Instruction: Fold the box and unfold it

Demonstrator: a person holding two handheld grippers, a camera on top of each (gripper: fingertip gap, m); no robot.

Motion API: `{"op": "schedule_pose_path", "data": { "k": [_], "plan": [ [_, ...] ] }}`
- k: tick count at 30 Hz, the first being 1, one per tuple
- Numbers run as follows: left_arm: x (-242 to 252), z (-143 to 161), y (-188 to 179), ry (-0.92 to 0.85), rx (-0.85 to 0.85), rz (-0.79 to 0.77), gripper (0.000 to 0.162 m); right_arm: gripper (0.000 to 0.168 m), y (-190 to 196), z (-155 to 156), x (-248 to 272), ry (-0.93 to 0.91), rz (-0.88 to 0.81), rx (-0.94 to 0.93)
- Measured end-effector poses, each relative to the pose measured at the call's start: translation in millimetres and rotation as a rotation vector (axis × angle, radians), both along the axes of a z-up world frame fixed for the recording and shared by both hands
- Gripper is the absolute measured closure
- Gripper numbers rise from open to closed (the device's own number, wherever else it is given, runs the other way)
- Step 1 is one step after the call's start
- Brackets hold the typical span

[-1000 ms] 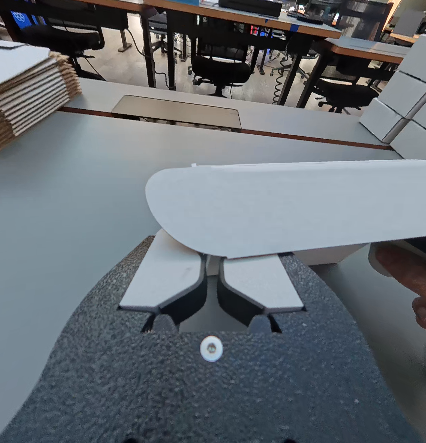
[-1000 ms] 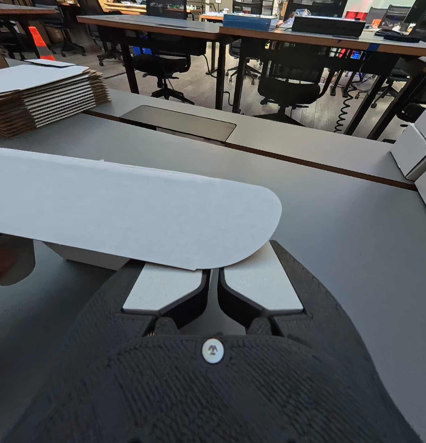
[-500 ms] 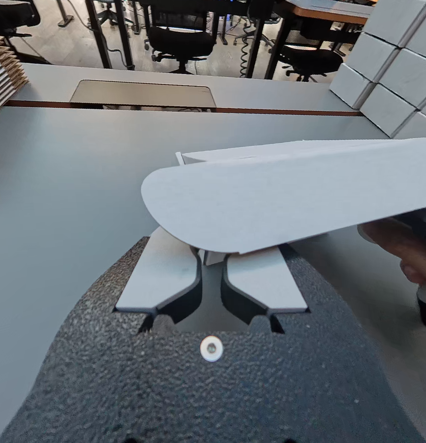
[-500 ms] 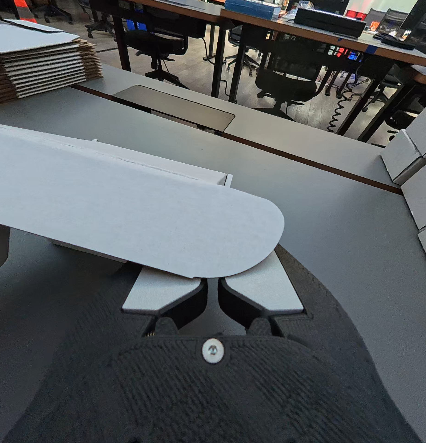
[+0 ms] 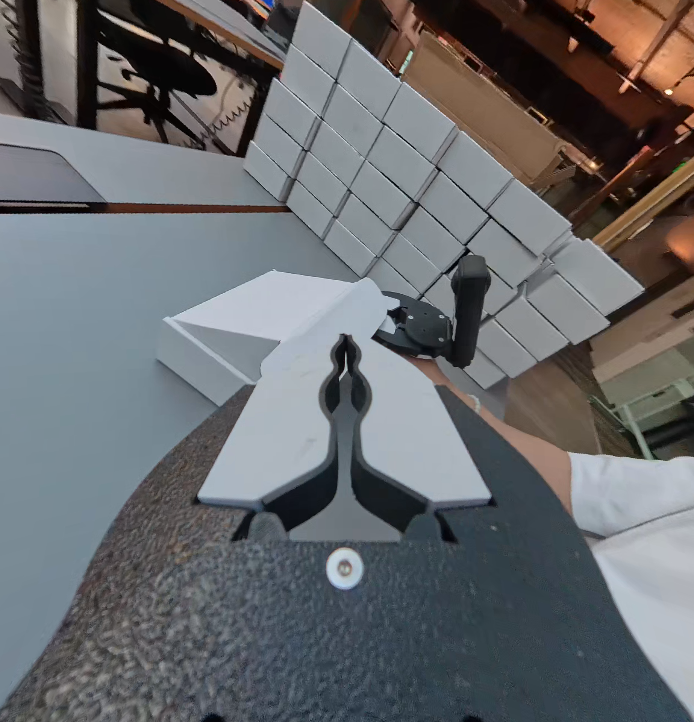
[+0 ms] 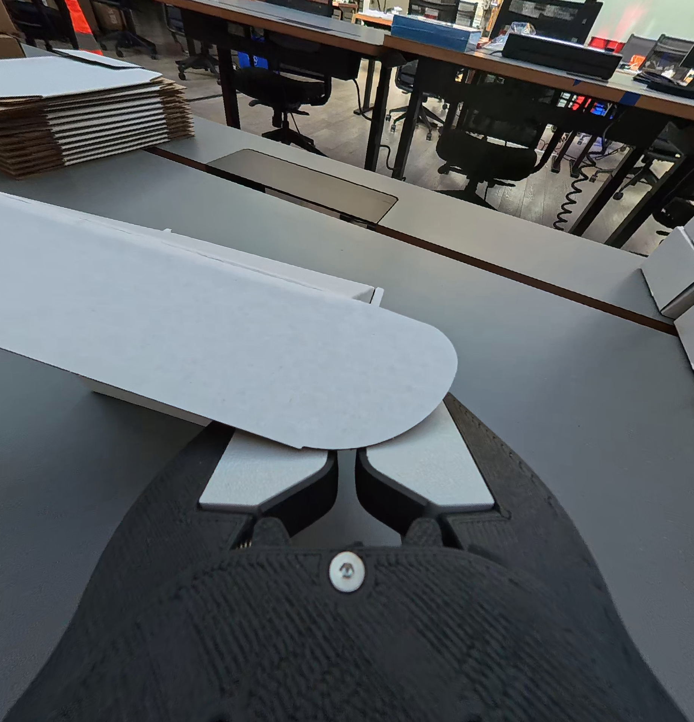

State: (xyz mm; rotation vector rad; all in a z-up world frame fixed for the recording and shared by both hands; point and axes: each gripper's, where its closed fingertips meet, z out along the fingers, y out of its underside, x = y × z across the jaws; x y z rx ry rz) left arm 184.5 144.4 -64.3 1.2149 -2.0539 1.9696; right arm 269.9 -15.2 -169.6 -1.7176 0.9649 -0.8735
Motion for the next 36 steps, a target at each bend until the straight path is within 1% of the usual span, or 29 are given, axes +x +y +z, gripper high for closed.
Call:
{"op": "schedule_pose_path", "data": {
  "k": [1, 3, 6, 9, 11, 12, 13, 15, 17, 19, 20, 21, 24, 25, 27, 29, 31, 32, 33, 34, 36],
  "plan": [
    [10, 0, -6, 0.044, 0.012, -0.048, 0.162, 0.166, 0, 0, 0, -0.002, 0.003, -0.004],
    [33, -9, -19, 0.161, 0.049, -0.114, 0.162, 0.166, 0, 0, 0, -0.004, 0.009, -0.007],
    [61, -24, -37, 0.358, 0.008, -0.196, 0.162, 0.166, 0, 0, 0, -0.005, 0.014, -0.008],
    [77, -56, -42, 0.547, 0.027, -0.225, 0.162, 0.166, 1, 0, -1, -0.010, 0.024, -0.014],
    [78, -78, -42, 0.608, 0.087, -0.218, 0.162, 0.165, 3, 1, -4, -0.018, 0.062, -0.022],
    [77, -90, -40, 0.617, 0.148, -0.201, 0.162, 0.164, 5, 0, -6, -0.022, 0.089, -0.029],
    [76, -98, -39, 0.615, 0.174, -0.194, 0.162, 0.163, 5, -1, -8, -0.018, 0.116, -0.043],
    [75, -98, -40, 0.581, 0.156, -0.166, 0.162, 0.154, 6, -7, -16, 0.005, 0.199, -0.082],
    [74, -102, -40, 0.508, 0.206, -0.130, 0.162, 0.136, 6, -11, -28, 0.022, 0.286, -0.099],
    [71, -102, -38, 0.454, 0.247, -0.102, 0.162, 0.131, -4, -9, -41, 0.042, 0.320, -0.102],
    [72, -102, -38, 0.436, 0.258, -0.087, 0.162, 0.120, -9, -8, -51, 0.061, 0.350, -0.105],
    [72, -103, -39, 0.423, 0.268, -0.074, 0.162, 0.114, -16, -4, -60, 0.071, 0.373, -0.097],
    [73, -105, -39, 0.377, 0.331, -0.055, 0.162, 0.119, -35, -4, -87, 0.166, 0.427, -0.059],
    [73, -105, -39, 0.360, 0.358, -0.056, 0.162, 0.122, -41, -5, -92, 0.197, 0.425, -0.058],
    [73, -105, -39, 0.337, 0.396, -0.059, 0.162, 0.129, -49, -1, -90, 0.190, 0.393, -0.043],
    [74, -104, -39, 0.334, 0.403, -0.064, 0.162, 0.147, -46, 6, -79, 0.147, 0.372, 0.027],
    [74, -103, -39, 0.339, 0.409, -0.073, 0.162, 0.150, -35, 12, -63, 0.102, 0.362, 0.091],
    [74, -103, -39, 0.341, 0.410, -0.074, 0.162, 0.152, -29, 12, -54, 0.076, 0.364, 0.088],
    [75, -103, -38, 0.343, 0.411, -0.069, 0.162, 0.160, -24, 6, -47, 0.087, 0.363, 0.051],
    [75, -103, -38, 0.347, 0.413, -0.072, 0.162, 0.151, -20, -2, -40, 0.108, 0.355, 0.011],
    [75, -103, -37, 0.346, 0.414, -0.071, 0.162, 0.155, -16, -8, -27, 0.097, 0.304, -0.032]
  ]
}}
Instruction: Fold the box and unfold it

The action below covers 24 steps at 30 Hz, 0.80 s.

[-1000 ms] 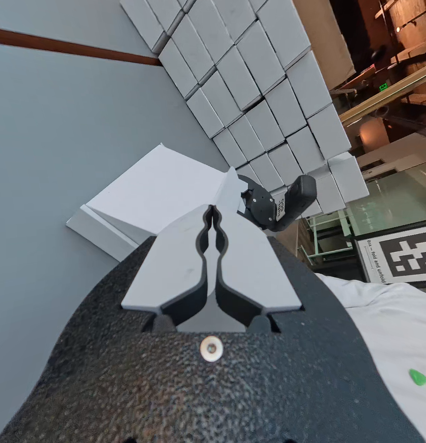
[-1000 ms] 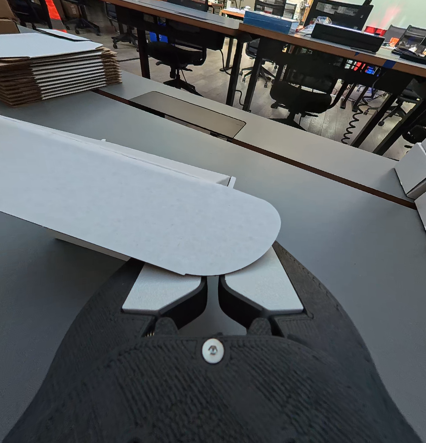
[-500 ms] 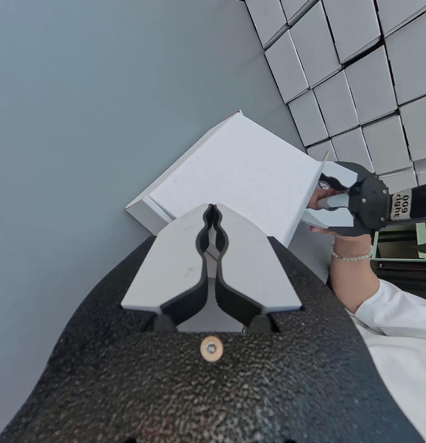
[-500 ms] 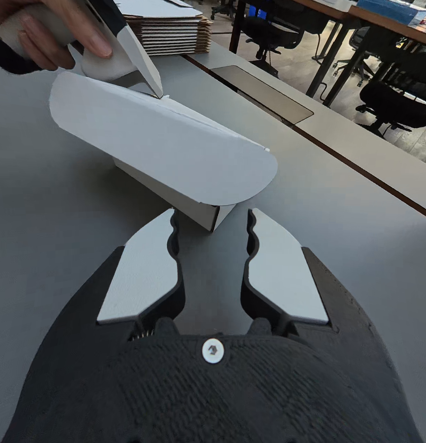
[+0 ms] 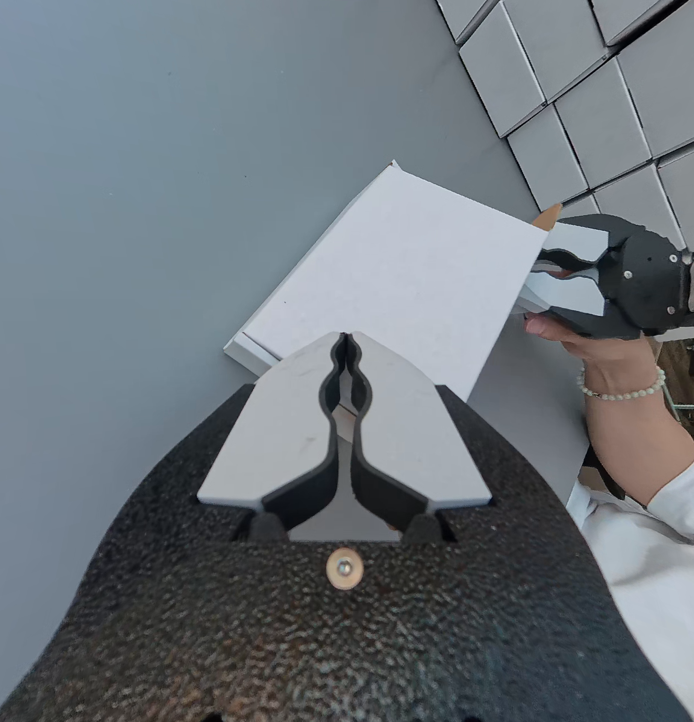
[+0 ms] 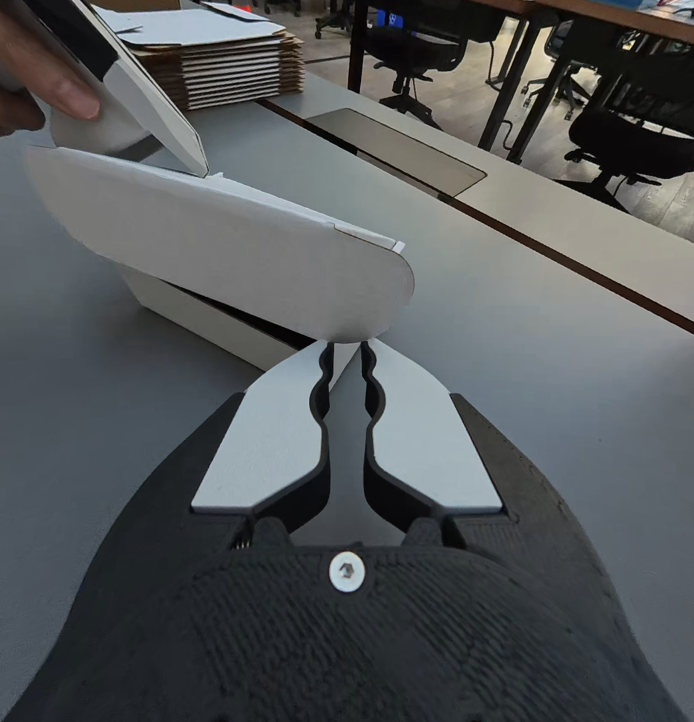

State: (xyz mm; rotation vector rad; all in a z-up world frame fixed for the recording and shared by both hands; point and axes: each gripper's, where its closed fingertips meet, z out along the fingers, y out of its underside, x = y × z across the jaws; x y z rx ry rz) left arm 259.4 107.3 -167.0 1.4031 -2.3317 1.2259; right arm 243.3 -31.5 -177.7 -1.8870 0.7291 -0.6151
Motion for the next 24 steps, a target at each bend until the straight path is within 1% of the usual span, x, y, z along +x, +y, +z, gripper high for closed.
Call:
{"op": "schedule_pose_path", "data": {
  "k": [2, 5, 6, 8, 11, 14, 16, 19, 24],
  "plan": [
    [0, 0, 3, 0.005, -0.002, 0.002, 0.162, 0.158, 2, 6, 5, -0.074, -0.002, -0.006],
    [-1, 1, 5, 0.017, -0.017, -0.004, 0.162, 0.158, 5, 15, -2, -0.144, 0.091, 0.025],
    [-1, 1, 5, 0.021, -0.025, -0.005, 0.162, 0.156, 4, 15, -2, -0.120, 0.105, 0.046],
    [0, 0, 3, 0.024, -0.036, -0.005, 0.162, 0.144, -2, 9, 3, -0.042, 0.080, 0.071],
    [0, 0, 0, 0.015, -0.022, -0.012, 0.162, 0.143, -4, 4, 3, -0.034, 0.143, 0.064],
    [0, 0, -2, 0.018, -0.013, -0.019, 0.162, 0.139, -6, -2, 5, -0.075, 0.199, -0.032],
    [0, 0, -2, 0.026, -0.011, -0.021, 0.162, 0.139, -8, -9, 5, -0.089, 0.232, -0.103],
    [0, 0, -1, 0.023, -0.002, -0.018, 0.162, 0.140, 2, 1, 0, -0.129, 0.281, -0.036],
    [0, 0, 1, 0.032, 0.009, -0.018, 0.162, 0.144, 6, 7, 2, -0.210, 0.269, -0.033]
  ]
}}
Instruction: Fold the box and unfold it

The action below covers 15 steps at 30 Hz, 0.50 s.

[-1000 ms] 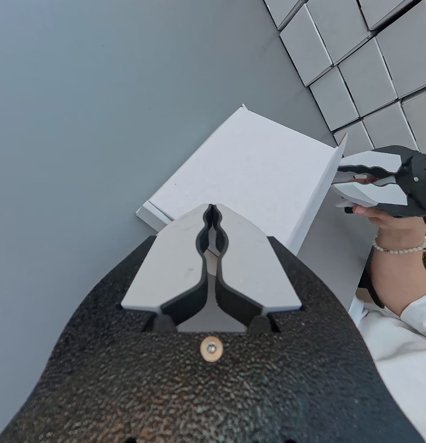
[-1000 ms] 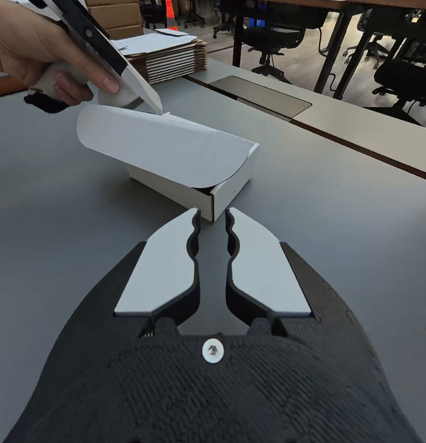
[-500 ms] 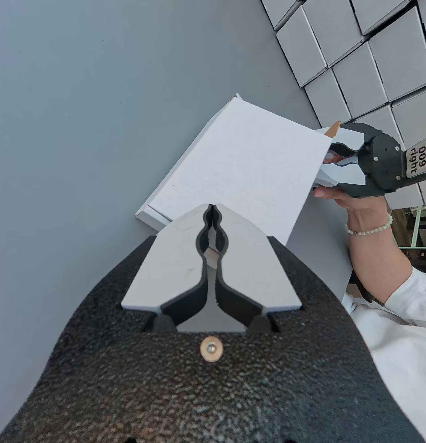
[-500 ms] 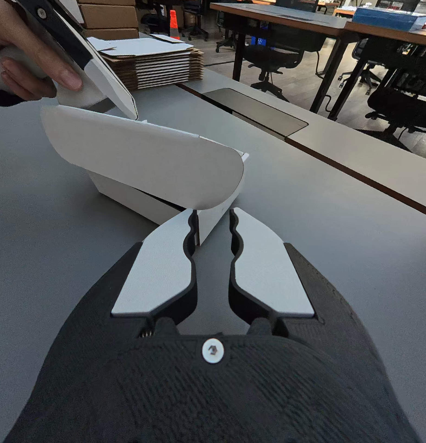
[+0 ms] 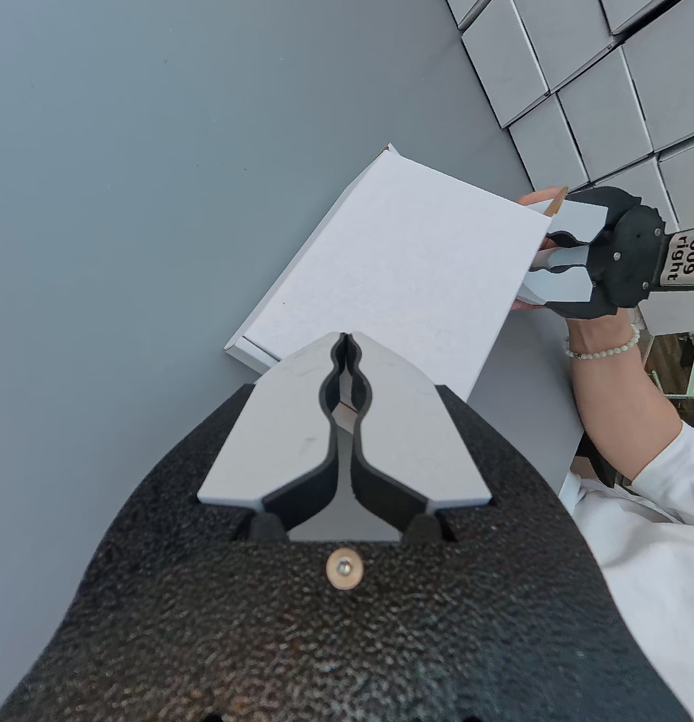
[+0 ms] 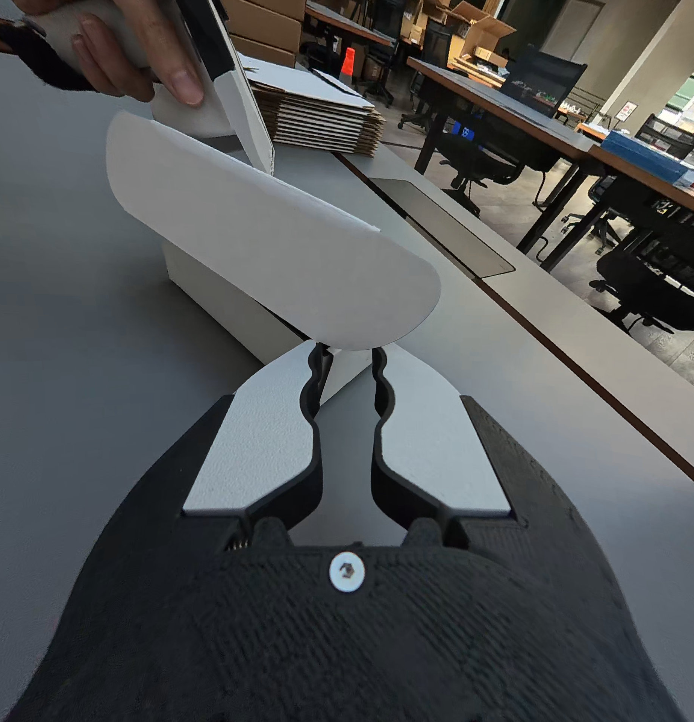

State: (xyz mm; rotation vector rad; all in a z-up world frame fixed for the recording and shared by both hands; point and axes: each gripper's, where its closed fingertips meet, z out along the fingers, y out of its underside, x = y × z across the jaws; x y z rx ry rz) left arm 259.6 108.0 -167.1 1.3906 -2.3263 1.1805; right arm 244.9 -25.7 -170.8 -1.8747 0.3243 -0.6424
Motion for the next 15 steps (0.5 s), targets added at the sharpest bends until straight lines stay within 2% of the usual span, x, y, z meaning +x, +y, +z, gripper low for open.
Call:
{"op": "schedule_pose_path", "data": {
  "k": [3, 6, 10, 15],
  "plan": [
    [1, 0, -1, 0.010, -0.004, 0.000, 0.162, 0.144, -2, -1, 4, -0.053, -0.017, -0.035],
    [1, 0, 0, 0.008, 0.004, -0.005, 0.162, 0.148, 2, -3, -5, 0.058, 0.032, 0.008],
    [1, 0, -1, 0.018, -0.012, -0.002, 0.162, 0.133, -2, 12, -13, -0.019, 0.074, 0.074],
    [1, 0, -2, 0.006, 0.015, -0.014, 0.162, 0.128, -6, 30, -17, 0.028, 0.054, 0.196]
  ]
}}
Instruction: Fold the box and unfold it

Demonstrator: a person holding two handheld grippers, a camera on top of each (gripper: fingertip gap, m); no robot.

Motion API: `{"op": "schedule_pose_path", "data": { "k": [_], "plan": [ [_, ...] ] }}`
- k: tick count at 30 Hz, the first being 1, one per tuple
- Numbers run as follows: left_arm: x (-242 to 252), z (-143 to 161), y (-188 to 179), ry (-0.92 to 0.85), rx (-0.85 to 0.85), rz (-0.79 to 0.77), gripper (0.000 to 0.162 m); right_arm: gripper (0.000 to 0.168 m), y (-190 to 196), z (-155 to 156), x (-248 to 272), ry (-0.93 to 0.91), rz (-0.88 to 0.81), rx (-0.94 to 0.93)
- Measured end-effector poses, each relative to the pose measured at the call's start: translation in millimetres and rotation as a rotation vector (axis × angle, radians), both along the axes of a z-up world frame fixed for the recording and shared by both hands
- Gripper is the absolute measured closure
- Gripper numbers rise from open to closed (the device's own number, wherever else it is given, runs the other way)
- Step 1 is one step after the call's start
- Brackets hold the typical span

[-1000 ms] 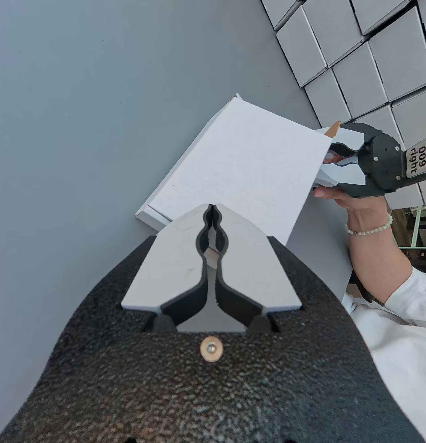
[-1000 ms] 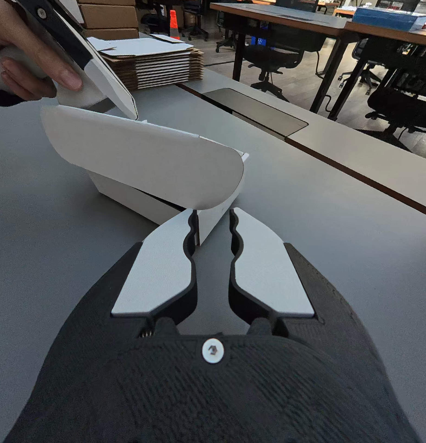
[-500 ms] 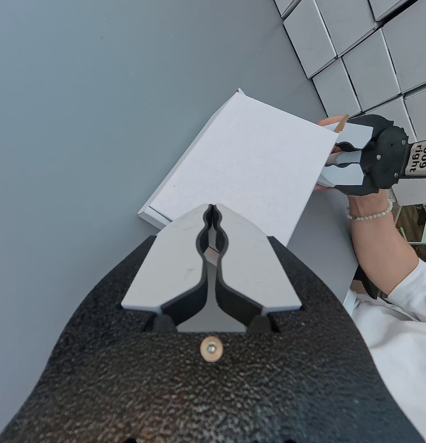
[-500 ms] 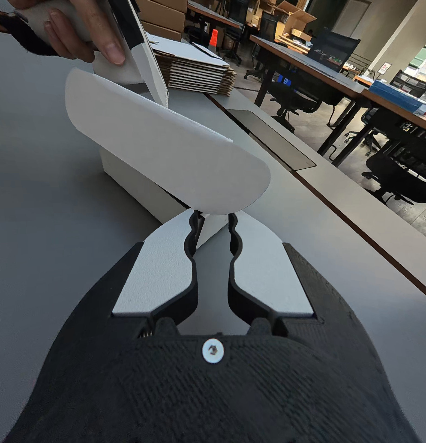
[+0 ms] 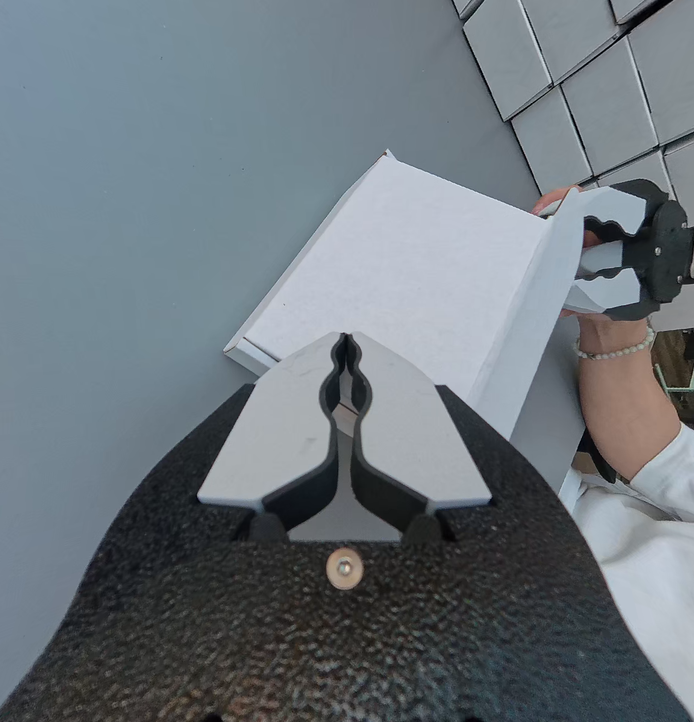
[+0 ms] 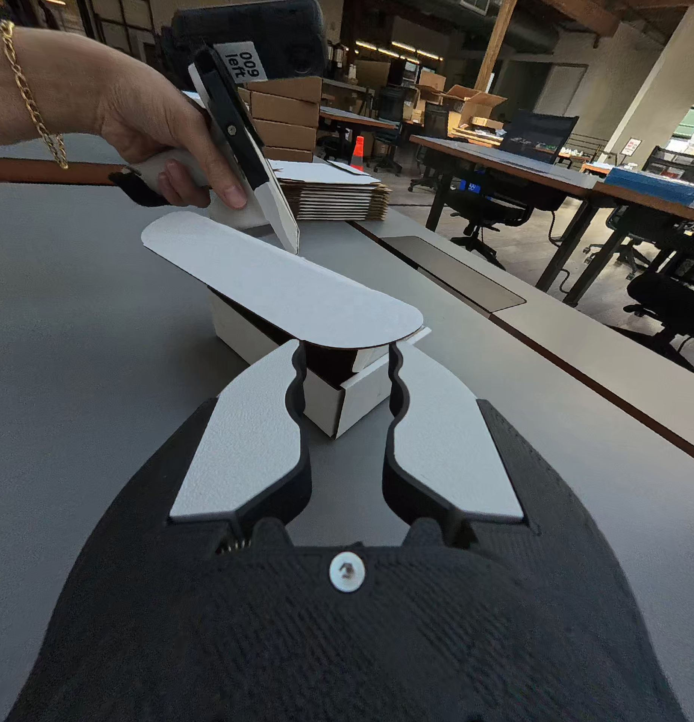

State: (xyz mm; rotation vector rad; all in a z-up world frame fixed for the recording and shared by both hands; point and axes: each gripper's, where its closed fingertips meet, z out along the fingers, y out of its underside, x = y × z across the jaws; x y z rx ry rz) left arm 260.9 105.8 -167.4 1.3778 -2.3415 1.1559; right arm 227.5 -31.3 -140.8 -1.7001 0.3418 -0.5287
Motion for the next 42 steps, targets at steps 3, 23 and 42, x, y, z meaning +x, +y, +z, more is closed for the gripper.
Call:
{"op": "schedule_pose_path", "data": {
  "k": [3, 23, 42],
  "plan": [
    [0, 0, 1, -0.008, 0.023, -0.012, 0.162, 0.126, 2, 15, 5, 0.035, -0.039, 0.068],
    [4, -2, -3, -0.003, 0.061, -0.015, 0.162, 0.164, 1, -11, 45, 0.008, -0.280, -0.031],
    [3, -11, -4, -0.026, 0.161, -0.022, 0.162, 0.168, 15, -37, 57, 0.286, -0.281, -0.062]
  ]
}}
